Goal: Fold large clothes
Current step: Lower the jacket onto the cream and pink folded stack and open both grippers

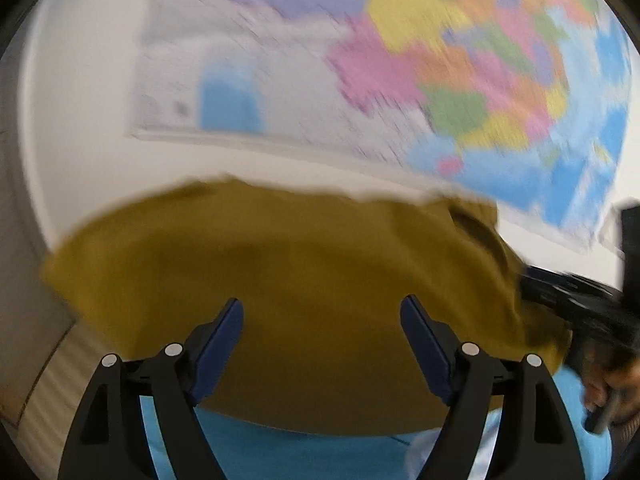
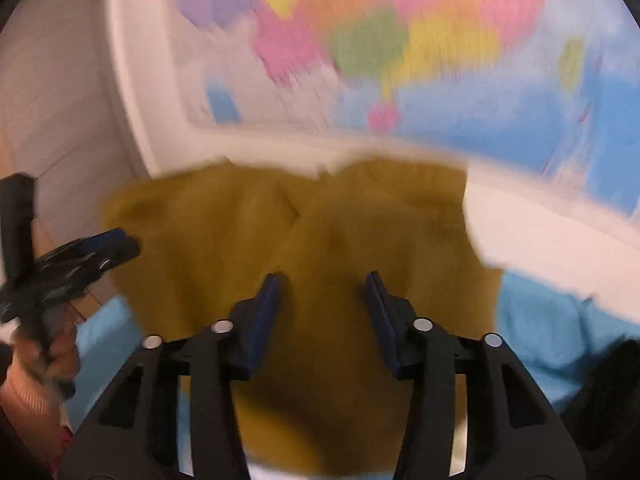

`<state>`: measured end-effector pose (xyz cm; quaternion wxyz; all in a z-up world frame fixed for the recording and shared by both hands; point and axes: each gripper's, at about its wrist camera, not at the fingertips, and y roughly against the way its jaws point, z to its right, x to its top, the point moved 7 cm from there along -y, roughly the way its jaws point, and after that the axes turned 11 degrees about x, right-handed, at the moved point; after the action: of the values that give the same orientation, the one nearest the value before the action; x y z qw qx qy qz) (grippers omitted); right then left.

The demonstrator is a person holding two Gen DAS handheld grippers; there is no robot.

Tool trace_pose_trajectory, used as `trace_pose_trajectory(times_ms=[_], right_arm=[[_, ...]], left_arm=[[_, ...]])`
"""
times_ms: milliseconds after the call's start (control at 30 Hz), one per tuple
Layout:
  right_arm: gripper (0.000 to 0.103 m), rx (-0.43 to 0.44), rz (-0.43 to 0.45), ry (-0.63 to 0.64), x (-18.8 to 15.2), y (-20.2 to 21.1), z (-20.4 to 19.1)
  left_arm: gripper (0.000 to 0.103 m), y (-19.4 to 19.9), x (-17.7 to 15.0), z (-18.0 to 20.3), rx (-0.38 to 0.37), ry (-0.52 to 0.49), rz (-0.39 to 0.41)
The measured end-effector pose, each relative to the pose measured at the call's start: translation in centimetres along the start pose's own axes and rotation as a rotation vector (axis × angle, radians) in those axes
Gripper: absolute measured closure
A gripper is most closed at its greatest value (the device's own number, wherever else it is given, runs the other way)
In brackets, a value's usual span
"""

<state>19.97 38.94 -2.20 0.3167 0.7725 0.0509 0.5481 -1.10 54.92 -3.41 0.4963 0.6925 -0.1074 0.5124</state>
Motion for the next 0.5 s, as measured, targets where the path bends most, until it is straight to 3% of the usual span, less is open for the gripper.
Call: trace_pose_trajectory(times_ms=[167, 267, 300, 500], right_arm=[[0.059, 0.047, 0.002, -0.087, -1.2, -0.5, 2.1], [0.045, 0.061, 0.066, -0.093, -0.9, 2.5, 1.3], [0.045, 0.083, 0.083, -0.09, -1.1, 3.6, 0.8], [0.045, 0.147, 0.099, 0.073, -2.9, 6.3, -4.4]], left_arm=[[0.024, -2.1, -2.5, 1.1, 0.059, -0.073, -0.015], [0.024, -2.0, -2.2, 0.6, 0.039, -0.046, -0.023], [0.024, -1.7, -2.1, 0.4, 0.03, -0.03, -0.024], [0.021, -0.6, -2.3, 1.4, 0.031, -0.001, -0.011]])
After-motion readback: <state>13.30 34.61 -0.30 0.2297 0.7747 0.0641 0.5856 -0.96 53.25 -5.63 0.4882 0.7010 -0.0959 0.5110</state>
